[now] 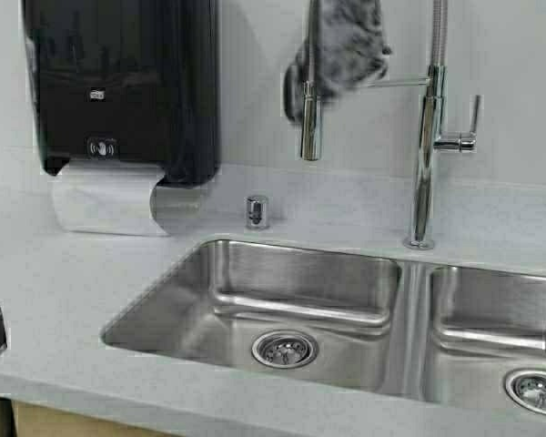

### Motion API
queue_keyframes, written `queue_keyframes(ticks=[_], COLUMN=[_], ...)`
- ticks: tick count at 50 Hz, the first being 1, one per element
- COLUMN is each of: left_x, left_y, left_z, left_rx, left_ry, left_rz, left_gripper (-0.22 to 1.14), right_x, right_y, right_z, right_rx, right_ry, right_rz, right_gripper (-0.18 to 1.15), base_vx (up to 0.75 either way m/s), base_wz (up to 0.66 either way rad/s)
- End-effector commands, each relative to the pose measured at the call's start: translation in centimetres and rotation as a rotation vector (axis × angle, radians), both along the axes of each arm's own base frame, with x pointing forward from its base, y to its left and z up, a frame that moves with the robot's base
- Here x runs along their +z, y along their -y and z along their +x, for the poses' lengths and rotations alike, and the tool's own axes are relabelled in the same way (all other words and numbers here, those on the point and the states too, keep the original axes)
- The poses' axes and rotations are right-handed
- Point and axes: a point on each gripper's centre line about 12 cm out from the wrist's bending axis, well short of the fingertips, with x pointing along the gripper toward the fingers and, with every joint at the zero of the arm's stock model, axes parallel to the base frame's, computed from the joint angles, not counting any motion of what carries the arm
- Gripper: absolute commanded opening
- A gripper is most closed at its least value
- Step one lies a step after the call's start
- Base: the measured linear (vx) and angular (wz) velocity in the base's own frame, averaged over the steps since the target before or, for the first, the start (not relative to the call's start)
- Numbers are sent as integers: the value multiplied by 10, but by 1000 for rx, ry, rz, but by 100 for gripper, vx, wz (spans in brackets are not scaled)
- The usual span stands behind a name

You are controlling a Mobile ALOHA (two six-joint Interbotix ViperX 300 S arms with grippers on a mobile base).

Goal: Get the cloth and wipe up the spill under the wine glass

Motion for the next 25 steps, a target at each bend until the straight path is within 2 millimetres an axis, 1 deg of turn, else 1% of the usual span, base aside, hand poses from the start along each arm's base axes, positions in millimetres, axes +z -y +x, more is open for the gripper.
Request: queue_keyframes(ticks=[1,5,12,16,25], left_x=[1,0,-2,-4,-7], left_y=[0,-1,0,0,-1], left_z=[2,1,1,2,2], left_rx=[1,4,3,3,4], left_ry=[-9,-20,-26,-34,-43], left_rz=[-1,0,2,5,3], left_gripper=[3,3,3,3,3], right_x=[43,46,41,35,22], right_y=[-4,-6,-8,-5,-5], right_z=[-28,-42,-60,-66,-67], right_rx=[39,59,85,86,86], right_ry=[92,90,70,58,29], right_rz=[17,2,-11,-15,-29], right_gripper=[7,7,7,7,7], base_vx=[-10,-11,-11,-10,-9], base_wz=[-3,-3,-2,1,4])
